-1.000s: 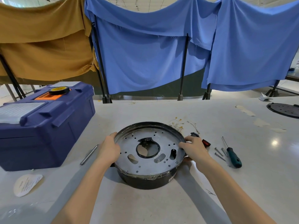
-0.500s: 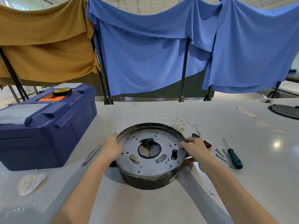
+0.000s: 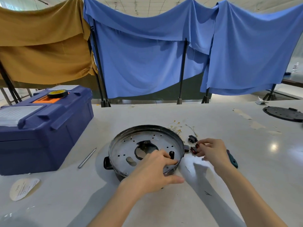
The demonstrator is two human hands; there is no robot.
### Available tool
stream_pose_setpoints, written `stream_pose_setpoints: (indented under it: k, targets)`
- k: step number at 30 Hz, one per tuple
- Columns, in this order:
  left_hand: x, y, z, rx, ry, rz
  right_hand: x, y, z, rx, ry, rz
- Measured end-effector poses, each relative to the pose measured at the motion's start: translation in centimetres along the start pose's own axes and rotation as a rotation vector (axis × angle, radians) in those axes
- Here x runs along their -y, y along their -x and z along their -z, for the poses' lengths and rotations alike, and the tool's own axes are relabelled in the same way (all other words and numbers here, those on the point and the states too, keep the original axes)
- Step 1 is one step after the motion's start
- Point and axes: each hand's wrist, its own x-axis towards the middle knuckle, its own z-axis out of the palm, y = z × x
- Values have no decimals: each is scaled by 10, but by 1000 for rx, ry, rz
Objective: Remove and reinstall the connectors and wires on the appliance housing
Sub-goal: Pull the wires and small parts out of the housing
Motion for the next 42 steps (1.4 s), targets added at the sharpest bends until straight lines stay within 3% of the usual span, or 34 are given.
stream_pose_setpoints:
  k: [4, 11, 24, 33, 38, 42]
  targets:
    - [-1, 1, -5, -32, -85, -25, -9, -8, 30, -45, 276, 122]
    - [-9, 6, -4, -64, -168, -46, -21, -10, 32, 109, 561, 209]
    - [-13, 8, -7, -114, -302, -25, -26, -8, 20, 45, 733, 145]
    - [-14, 13, -17, -156, -373, 69, -25, -3, 18, 52, 649, 155]
    - [-12, 8, -2, 78, -214, 166, -11, 6, 13, 49, 568, 232]
    - [-12, 8, 8, 129, -152, 144, 2, 17, 5, 101, 420, 243]
